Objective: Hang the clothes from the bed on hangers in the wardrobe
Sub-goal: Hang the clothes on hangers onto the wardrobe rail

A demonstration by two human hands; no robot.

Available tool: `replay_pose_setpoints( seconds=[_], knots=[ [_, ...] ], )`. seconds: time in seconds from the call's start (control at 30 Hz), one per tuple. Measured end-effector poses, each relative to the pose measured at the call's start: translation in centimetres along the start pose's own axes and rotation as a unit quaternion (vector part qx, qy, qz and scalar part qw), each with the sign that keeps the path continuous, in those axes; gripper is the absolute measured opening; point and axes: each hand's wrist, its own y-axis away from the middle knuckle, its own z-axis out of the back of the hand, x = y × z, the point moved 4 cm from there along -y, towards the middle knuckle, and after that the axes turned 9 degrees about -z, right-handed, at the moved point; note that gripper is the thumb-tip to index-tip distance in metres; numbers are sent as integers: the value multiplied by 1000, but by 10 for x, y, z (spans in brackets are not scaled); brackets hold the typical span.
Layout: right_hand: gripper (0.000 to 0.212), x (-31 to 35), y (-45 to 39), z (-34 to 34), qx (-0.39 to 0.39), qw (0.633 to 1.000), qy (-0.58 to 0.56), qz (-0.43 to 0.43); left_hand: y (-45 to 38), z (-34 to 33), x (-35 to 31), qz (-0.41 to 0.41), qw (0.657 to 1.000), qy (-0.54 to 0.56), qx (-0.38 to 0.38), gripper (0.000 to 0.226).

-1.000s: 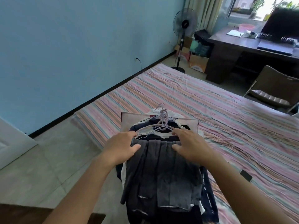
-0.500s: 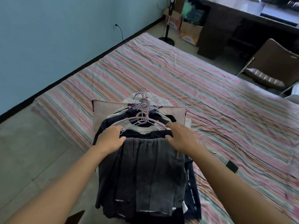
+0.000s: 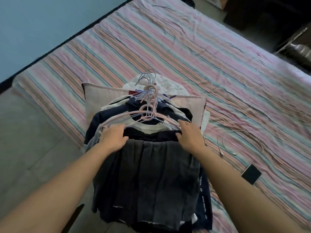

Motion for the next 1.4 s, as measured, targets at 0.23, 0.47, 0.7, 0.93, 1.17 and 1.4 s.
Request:
replay_pose_setpoints(
  seconds=[0.23,0.47,0.7,0.93,1.17,1.4],
  knots=[
    [20,-5,-15,-16,-45,996,-59,-41,-8,-1,12,47,990,58,-119,16],
    [13,-7,-7,-1,-70,986,-134,-76,9,10,18,57,976,135,-160,14],
    [12,1,39,19,-74,978,-195,-28,65,24,32,44,949,255,-181,12],
    [22,34,130,54,-140,961,-227,79,158,48,49,28,917,325,-228,27],
    [12,75,217,90,-189,933,-270,142,268,84,57,0,879,354,-319,30],
    [11,124,299,122,-206,895,-325,227,375,133,52,-37,863,310,-398,4]
  ],
)
